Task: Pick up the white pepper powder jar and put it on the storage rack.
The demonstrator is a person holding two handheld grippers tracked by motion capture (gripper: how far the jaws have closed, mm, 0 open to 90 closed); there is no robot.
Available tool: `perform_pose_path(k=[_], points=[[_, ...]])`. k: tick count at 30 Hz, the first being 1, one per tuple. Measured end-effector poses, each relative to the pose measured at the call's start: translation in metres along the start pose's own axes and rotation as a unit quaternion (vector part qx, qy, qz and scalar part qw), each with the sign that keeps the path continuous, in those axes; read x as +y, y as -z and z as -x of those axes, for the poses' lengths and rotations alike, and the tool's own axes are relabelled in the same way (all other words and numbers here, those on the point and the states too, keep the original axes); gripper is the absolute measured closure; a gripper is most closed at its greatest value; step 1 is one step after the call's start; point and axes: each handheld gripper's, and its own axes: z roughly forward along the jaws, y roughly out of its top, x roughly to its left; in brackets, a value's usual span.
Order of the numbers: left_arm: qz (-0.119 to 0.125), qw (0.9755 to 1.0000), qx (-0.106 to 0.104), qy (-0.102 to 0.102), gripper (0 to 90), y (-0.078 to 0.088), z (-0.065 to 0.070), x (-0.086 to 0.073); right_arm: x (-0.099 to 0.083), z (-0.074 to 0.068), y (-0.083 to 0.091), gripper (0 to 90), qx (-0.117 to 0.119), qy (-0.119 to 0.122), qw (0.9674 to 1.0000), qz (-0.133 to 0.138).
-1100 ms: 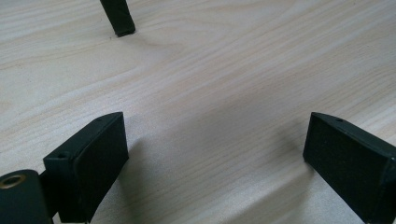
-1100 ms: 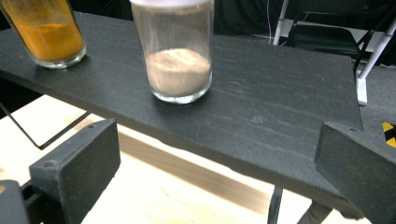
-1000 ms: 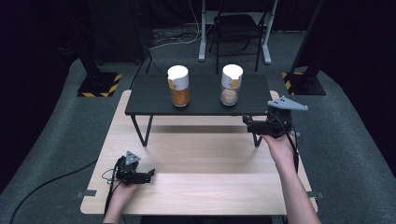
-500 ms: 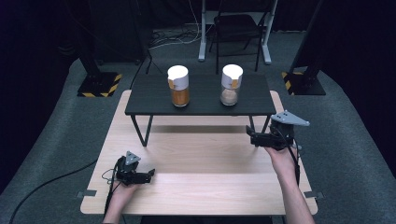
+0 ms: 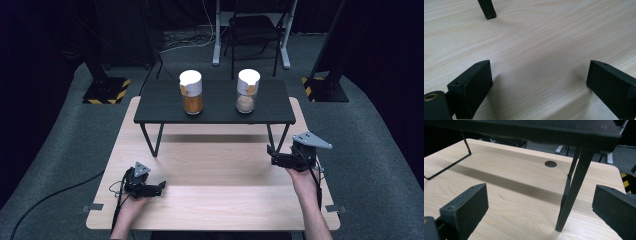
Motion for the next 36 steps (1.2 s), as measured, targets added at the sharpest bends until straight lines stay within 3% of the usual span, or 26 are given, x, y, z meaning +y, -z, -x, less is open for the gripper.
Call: perform_pose_path(k=[36], points=[[0.0, 1.0, 0.0, 0.0, 6.0, 0.0, 0.0, 0.0, -0.084, 0.01, -0.024, 0.0, -0.011, -0.03, 0.9986, -0.042]])
